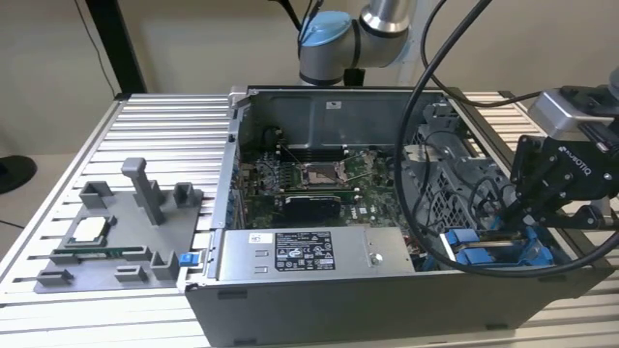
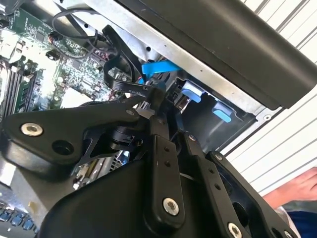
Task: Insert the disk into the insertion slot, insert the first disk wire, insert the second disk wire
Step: 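Insert the first disk wire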
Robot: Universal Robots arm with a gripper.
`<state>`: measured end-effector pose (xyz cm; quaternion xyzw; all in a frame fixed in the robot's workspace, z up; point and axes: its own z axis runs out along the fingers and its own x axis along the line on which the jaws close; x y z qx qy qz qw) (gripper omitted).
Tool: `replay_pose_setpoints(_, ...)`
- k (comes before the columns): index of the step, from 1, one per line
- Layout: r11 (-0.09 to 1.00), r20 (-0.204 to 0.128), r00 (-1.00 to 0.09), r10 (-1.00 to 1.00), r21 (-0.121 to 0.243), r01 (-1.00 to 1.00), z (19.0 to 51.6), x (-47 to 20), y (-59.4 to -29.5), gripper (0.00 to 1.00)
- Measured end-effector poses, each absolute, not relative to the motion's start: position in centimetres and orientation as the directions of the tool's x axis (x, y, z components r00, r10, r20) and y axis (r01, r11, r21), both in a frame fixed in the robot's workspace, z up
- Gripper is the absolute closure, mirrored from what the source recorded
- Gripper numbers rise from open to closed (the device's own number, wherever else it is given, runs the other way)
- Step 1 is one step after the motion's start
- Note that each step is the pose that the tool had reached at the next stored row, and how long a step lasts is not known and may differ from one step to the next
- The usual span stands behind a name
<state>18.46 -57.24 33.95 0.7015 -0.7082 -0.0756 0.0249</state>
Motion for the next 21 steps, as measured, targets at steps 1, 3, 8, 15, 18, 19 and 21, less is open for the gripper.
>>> replay_pose_setpoints(1, 0.004, -0.073, -0.015, -0.997, 0.142, -0.990, 33.96, 18.46, -57.24, 1.00)
replay_pose_setpoints(3, 0.004, -0.077, -0.015, -0.997, 0.141, -0.990, 33.95, 18.46, -57.24, 1.00)
replay_pose_setpoints(8, 0.003, -0.084, -0.014, -0.996, 0.138, -0.990, 34.17, 18.45, -57.24, 1.00)
replay_pose_setpoints(15, 0.004, -0.084, -0.014, -0.996, 0.122, -0.993, 34.19, 18.08, -57.29, 1.00)
replay_pose_setpoints(18, 0.004, -0.084, -0.015, -0.996, 0.120, -0.993, 34.19, 17.95, -57.36, 1.00)
replay_pose_setpoints(19, 0.005, -0.084, -0.015, -0.996, 0.119, -0.993, 34.20, 17.95, -57.42, 1.00)
replay_pose_setpoints(21, 0.005, -0.084, -0.015, -0.996, 0.116, -0.993, 34.25, 17.93, -57.55, 1.00)
